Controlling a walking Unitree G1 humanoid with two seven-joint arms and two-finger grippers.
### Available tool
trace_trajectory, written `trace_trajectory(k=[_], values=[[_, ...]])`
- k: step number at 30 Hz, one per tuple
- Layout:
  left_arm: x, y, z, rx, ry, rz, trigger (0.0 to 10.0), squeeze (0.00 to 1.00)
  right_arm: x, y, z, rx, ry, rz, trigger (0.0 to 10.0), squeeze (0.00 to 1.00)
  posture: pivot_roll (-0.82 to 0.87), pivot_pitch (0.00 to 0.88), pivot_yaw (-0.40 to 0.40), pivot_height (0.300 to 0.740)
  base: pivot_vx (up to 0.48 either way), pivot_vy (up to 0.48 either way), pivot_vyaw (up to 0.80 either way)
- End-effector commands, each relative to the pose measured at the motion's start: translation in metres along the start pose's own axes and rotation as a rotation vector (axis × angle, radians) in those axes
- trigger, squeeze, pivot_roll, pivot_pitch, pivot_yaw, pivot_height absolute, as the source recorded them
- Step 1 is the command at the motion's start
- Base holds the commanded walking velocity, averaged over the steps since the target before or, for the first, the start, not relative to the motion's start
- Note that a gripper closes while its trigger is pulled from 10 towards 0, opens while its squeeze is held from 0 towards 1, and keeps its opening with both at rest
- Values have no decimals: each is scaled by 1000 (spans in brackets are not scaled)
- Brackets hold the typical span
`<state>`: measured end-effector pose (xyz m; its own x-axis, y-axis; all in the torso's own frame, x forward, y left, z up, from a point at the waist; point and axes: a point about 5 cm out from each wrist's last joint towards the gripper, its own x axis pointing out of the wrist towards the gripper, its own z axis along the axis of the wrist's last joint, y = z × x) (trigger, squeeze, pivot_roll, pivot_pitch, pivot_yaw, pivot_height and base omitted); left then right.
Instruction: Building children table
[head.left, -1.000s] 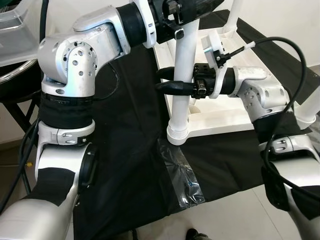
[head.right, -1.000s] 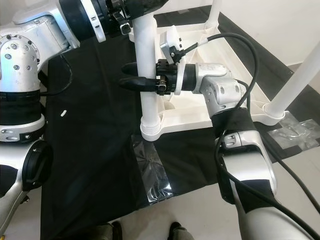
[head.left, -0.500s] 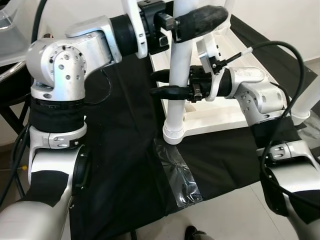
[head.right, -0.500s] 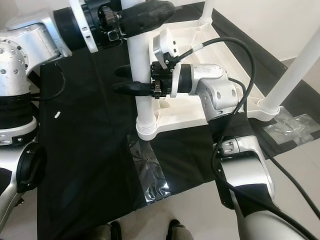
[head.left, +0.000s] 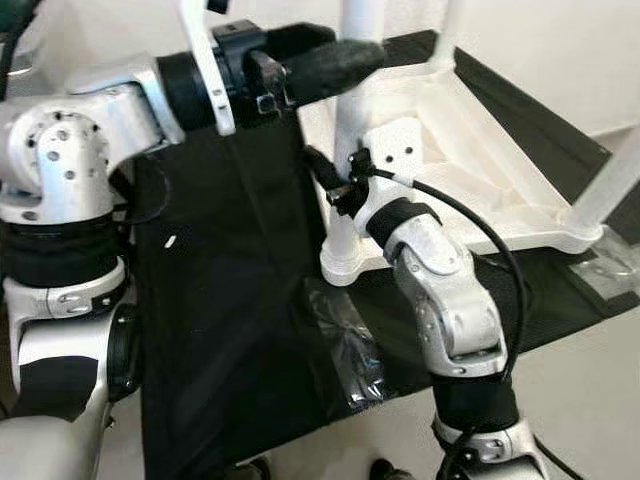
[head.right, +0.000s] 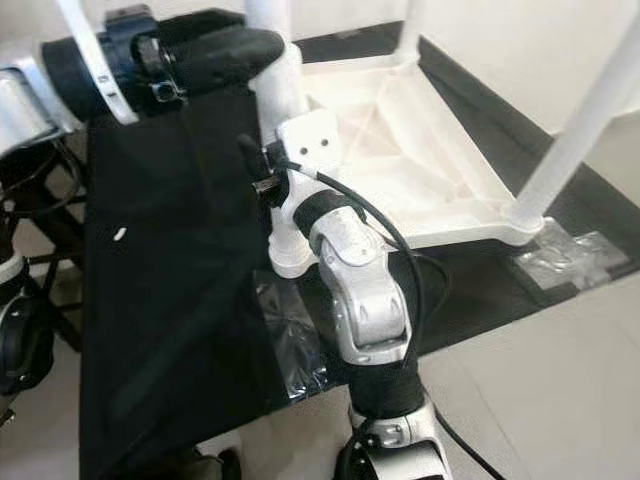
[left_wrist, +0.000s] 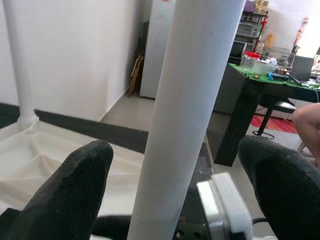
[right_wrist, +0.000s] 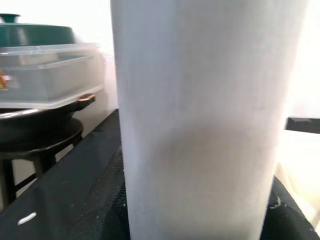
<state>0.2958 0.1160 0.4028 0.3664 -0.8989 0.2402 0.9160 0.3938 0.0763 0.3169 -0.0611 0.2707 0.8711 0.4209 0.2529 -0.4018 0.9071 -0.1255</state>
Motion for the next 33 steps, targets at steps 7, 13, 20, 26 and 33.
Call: trace_trajectory(k=[7,13,20,26,33], values=[[-1,2,-13,30,54,69,10000,0,-1,3,-42,50,206,-41,9843,0,55,251,13,740,0,0,0],[-20,14,-30,2,51,215,10000,0,-5,2,-28,85,122,-31,10000,1000,51,250,12,740,0,0,0],[-39,24,-34,-12,33,317,10000,0,-7,3,-20,130,63,55,10000,1000,50,248,14,740,0,0,0],[-71,25,-37,-36,-2,399,10000,0,-9,-2,-9,103,17,277,10000,761,56,251,-1,740,0,0,0],[-78,7,-39,-42,-3,300,10000,0,-7,-12,-4,63,21,472,10000,0,63,254,-13,740,0,0,0]])
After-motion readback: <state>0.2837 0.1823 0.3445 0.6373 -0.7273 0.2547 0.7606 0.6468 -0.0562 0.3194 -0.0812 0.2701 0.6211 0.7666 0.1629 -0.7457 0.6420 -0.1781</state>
